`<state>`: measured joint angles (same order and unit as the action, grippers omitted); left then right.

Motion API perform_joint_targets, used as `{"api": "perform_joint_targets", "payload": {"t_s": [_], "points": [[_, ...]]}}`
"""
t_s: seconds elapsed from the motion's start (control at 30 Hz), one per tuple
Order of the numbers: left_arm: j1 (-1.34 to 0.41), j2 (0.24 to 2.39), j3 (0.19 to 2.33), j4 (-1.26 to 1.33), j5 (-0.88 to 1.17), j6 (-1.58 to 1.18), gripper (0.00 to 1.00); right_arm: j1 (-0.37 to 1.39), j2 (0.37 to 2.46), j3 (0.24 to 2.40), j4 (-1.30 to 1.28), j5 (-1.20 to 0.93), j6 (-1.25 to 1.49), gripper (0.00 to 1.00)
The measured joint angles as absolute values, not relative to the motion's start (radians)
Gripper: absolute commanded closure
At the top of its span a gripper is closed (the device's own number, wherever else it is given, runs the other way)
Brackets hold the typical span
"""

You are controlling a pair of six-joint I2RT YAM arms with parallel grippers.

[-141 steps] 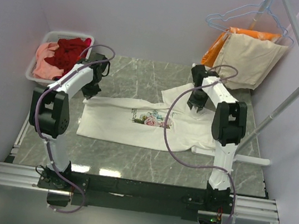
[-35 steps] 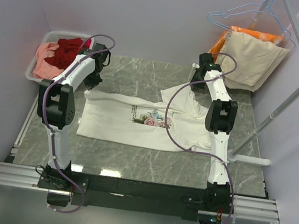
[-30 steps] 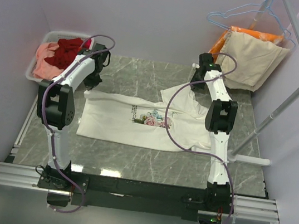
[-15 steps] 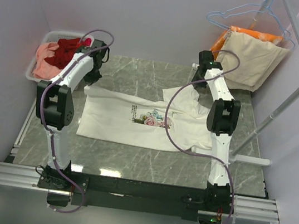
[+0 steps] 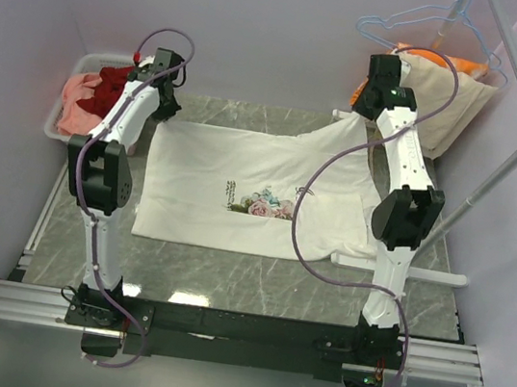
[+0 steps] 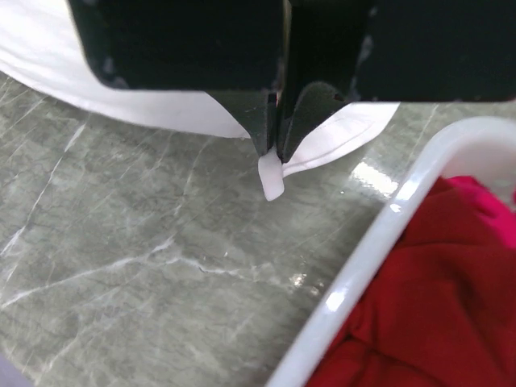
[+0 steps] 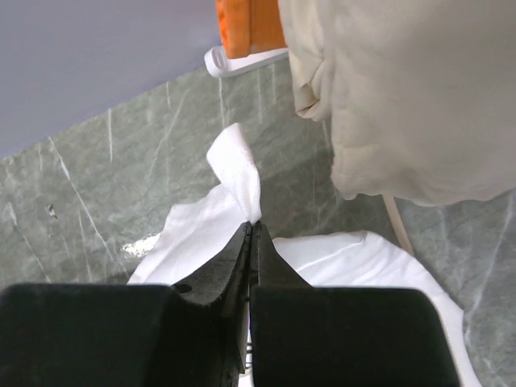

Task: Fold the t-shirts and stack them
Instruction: Fold the tshirt

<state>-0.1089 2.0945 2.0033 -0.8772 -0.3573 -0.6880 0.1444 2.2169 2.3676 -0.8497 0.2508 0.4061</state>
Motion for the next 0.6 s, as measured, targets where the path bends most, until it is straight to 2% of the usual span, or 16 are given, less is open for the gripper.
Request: {"api": "perform_joint_targets", "payload": {"t_s": [0.4,0.6], "points": [[-0.109,2.125,2.0,-0.851,-0.316,-0.673,0.99,0.143,2.144,2.223,-0.839,0.282,0.387,1.0],[-0.109,2.094,1.901,-0.856,-0.356,-0.682,0.99,0.142,2.061,2.029,-0.858,0.268,0.405,1.0]]}}
